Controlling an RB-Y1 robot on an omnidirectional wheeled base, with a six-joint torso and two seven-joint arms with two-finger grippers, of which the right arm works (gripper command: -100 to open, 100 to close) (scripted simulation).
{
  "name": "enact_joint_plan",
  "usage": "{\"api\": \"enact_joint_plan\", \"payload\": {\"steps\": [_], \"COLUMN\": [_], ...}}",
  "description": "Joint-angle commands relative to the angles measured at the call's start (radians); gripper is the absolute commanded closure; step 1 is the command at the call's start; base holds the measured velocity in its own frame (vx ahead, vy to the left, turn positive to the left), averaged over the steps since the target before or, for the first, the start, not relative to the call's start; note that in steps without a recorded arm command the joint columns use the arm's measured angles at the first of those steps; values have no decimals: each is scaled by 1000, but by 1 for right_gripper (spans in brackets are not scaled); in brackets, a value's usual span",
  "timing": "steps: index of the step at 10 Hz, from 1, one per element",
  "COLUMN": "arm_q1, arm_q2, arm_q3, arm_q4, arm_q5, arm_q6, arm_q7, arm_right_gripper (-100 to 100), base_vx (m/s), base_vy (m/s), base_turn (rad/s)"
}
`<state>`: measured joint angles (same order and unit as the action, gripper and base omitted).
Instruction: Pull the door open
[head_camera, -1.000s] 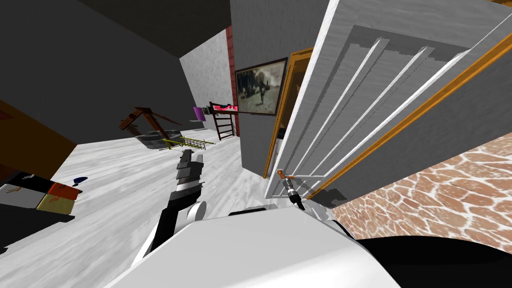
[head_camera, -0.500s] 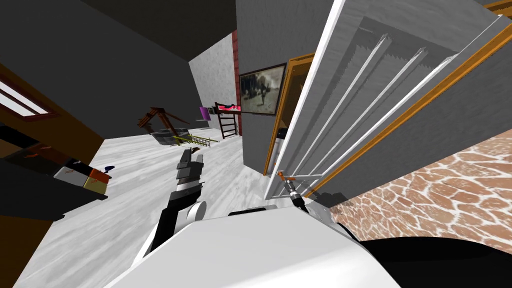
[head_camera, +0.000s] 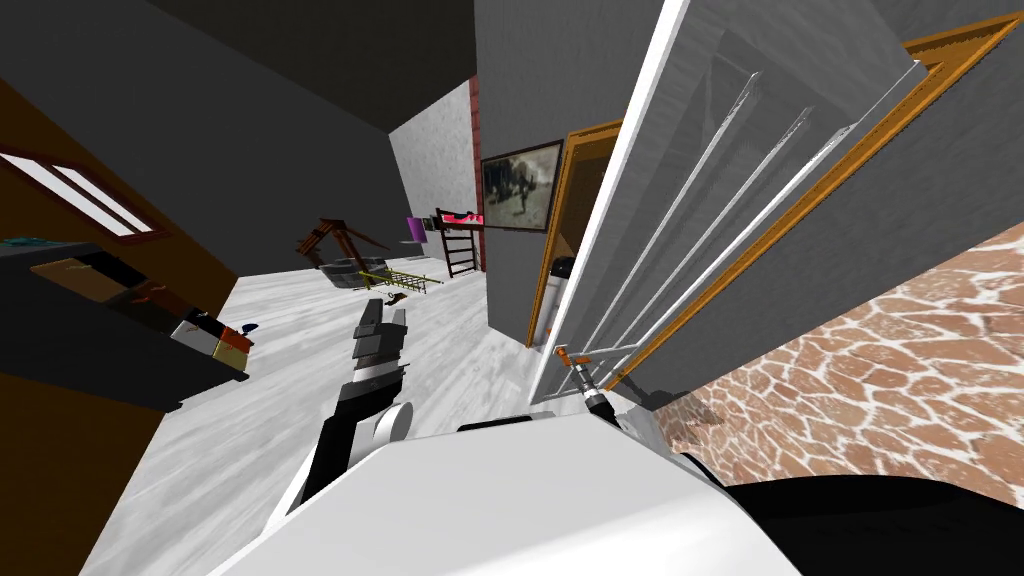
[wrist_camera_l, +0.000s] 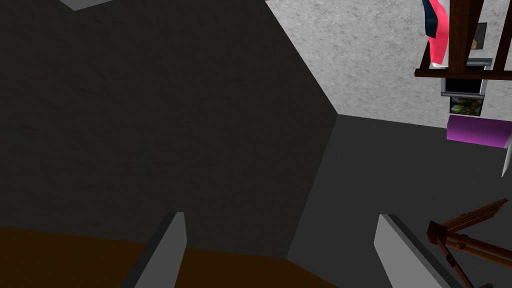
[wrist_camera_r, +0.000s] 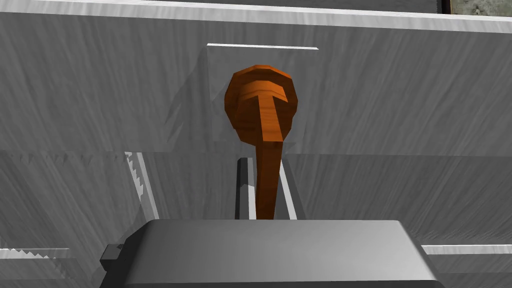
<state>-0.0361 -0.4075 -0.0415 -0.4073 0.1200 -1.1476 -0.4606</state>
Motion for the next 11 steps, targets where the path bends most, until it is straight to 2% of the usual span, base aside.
{"api": "enact_joint_plan", "payload": {"steps": [1, 4, 6, 7, 10, 11], "arm_q1": [0, 16, 16, 27, 39, 39], "arm_q2": [0, -11, -11, -20, -31, -31], "arm_q3": [0, -2, -2, -4, -6, -6], "arm_q4": [0, 8, 8, 15, 23, 23], "arm_q5": [0, 11, 11, 18, 28, 28], "arm_q6": [0, -31, -31, -56, -86, -86], "arm_q7": [0, -12, -12, -21, -32, -32], "arm_right_gripper": [100, 100, 100, 100, 100, 100], "base_vx": [-9, -177, -80, -129, -204, -138], "base_vy": [1, -75, -28, -50, -101, -63], "base_turn": [-3, 172, 16, 247, 189, 59]}}
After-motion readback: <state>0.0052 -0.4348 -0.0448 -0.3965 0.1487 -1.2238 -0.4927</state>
